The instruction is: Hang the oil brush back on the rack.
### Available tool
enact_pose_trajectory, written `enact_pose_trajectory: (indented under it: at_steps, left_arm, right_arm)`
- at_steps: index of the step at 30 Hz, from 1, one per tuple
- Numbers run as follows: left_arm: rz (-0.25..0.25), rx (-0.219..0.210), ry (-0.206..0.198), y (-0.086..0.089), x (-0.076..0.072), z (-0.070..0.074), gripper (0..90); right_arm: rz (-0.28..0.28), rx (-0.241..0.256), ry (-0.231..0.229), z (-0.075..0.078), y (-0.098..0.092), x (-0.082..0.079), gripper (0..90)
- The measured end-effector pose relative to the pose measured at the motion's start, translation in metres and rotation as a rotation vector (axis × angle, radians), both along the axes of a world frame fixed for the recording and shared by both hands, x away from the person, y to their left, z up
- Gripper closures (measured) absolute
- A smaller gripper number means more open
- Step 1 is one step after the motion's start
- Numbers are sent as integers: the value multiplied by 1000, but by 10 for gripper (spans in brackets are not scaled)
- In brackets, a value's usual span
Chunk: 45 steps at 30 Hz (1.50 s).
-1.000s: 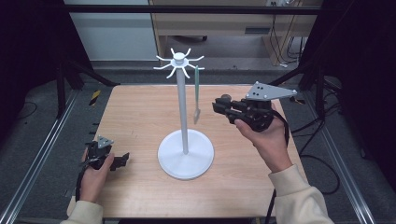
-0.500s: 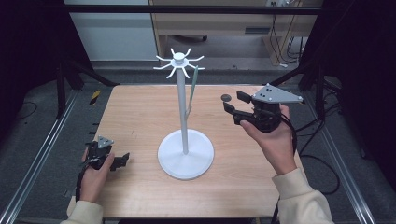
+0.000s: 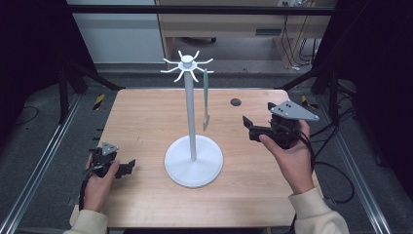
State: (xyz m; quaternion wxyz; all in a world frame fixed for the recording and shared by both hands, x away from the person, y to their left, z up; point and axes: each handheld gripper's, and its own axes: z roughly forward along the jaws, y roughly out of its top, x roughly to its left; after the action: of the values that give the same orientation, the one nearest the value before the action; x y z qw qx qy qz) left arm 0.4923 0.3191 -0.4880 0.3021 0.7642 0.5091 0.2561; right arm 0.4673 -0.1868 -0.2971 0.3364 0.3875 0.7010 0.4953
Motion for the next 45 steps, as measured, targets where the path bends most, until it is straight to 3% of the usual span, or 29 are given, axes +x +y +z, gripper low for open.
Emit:
enact_pose_trajectory:
  at_steps: [11, 25, 32, 41, 45]
  left_arm:
    - [1, -3, -8, 0, 0, 0, 34]
    - [-12, -13, -33, -2, -1, 2, 32]
    - [-13, -11, -38, -2, -1, 3, 32]
    - [-3, -6, -33, -1, -1, 2, 33]
    - [10, -5, -37, 1, -1, 3, 34]
  right_arm:
    - [-17, 0, 51, -43, -12, -9, 51]
    - [-63, -14, 172, -108, -19, -11, 79]
    - [-83, -50, 229, -133, -17, -2, 81]
    - [-146, -27, 265, -156, -16, 23, 102]
    - [-147, -27, 310, -167, -15, 32, 119]
